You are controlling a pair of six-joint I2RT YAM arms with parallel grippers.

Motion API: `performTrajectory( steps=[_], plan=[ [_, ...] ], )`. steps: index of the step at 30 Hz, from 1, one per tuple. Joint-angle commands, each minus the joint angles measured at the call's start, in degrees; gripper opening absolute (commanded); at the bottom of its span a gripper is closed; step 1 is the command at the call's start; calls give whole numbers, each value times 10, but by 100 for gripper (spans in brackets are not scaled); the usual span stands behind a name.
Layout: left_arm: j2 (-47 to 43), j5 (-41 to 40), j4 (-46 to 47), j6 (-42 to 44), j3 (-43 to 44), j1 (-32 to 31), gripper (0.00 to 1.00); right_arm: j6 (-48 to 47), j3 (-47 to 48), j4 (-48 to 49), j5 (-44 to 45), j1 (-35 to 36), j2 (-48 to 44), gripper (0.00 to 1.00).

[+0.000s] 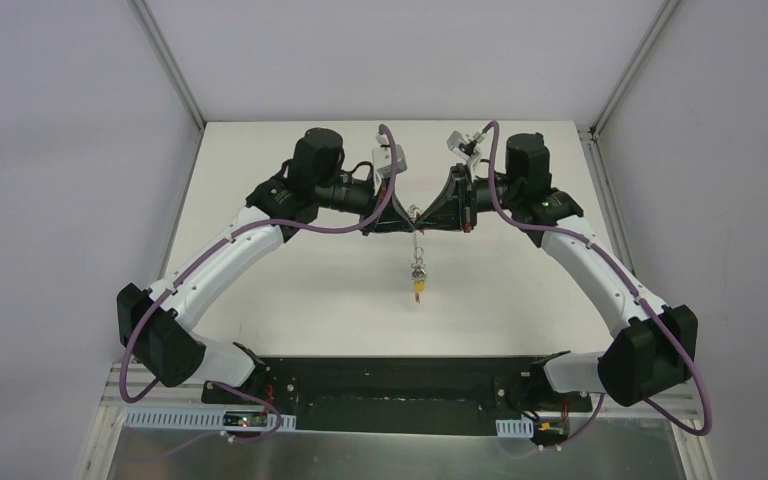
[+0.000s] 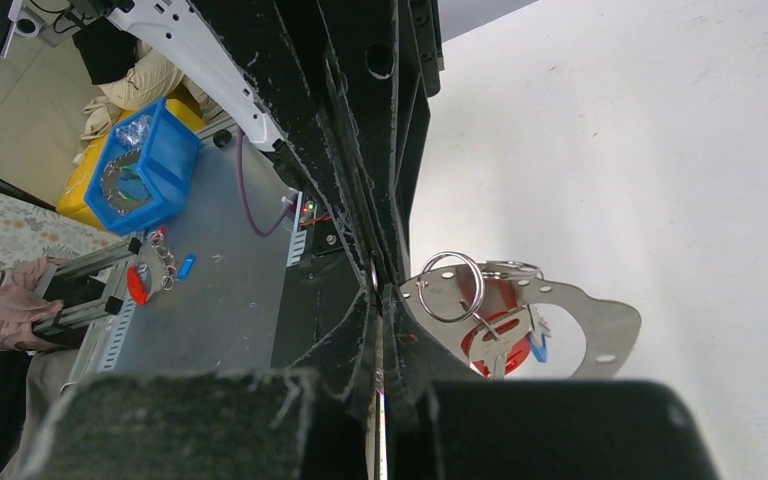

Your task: Put the keys on the keyring

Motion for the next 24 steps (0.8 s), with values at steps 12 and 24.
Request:
performTrajectory(
  steps=[12, 24],
  plan=[
    [-37, -33, -161, 222, 33, -7, 0, -26, -10, -1, -20, 2, -42, 22],
    [-74, -92, -245, 367, 30, -31, 0, 0, -35, 34, -15, 12, -29, 42]
  ],
)
